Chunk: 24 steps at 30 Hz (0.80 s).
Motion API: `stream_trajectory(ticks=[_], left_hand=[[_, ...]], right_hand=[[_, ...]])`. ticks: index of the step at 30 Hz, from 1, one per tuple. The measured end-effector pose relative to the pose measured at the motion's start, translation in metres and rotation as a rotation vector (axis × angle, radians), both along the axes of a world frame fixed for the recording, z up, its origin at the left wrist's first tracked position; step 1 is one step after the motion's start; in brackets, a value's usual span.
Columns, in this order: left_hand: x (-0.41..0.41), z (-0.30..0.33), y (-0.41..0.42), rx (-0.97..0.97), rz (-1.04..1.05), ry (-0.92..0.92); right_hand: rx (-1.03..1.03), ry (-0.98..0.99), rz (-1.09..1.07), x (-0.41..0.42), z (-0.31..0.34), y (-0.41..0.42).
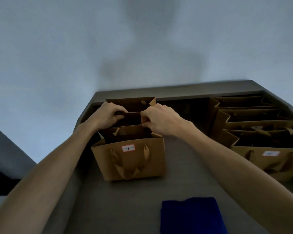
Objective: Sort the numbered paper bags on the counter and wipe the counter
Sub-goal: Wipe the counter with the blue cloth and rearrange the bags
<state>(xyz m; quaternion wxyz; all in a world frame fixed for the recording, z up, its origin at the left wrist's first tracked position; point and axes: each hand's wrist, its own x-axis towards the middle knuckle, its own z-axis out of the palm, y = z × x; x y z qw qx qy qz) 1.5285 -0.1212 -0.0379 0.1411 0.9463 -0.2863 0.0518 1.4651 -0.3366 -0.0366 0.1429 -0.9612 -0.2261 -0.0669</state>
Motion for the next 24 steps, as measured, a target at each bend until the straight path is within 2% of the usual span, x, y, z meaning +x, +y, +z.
stream_trajectory(ticks=[12, 24], left_hand=[[0.008, -0.005, -0.126, -0.078, -0.24, 0.064], [0.013, -0.026, -0.158, -0.053, -0.204, 0.083]], right_hand=[[-0.163, 0.048, -0.302, -0.028, 0.009, -0.12], [-0.213, 0.04, -0.324, -0.029, -0.002, -0.144]])
